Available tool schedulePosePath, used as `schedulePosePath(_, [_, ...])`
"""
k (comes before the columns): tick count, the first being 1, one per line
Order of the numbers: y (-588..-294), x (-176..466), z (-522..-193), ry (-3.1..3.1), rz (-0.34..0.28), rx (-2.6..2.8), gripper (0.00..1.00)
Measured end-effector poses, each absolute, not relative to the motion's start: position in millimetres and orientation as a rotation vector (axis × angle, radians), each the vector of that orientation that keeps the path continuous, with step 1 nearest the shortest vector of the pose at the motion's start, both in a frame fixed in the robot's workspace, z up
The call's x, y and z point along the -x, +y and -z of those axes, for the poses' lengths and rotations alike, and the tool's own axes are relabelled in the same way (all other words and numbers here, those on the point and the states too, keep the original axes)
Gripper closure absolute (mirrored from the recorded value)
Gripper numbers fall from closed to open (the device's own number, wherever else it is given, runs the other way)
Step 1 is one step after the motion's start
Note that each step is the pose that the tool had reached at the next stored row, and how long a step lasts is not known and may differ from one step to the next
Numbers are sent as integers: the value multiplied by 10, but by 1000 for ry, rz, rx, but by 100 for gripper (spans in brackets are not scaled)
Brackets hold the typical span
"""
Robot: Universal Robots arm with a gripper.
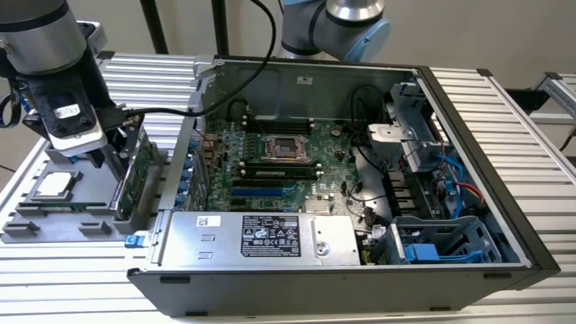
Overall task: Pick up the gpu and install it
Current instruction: 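Pick up the gpu and move the gpu toward the slot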
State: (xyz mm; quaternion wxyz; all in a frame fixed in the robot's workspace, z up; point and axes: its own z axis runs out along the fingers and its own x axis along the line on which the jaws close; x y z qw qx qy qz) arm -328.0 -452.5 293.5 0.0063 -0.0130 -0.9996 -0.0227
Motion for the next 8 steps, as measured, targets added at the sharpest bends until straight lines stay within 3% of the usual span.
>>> schedulePosePath(8, [-4525, 3280, -2823, -3128, 71, 48, 0])
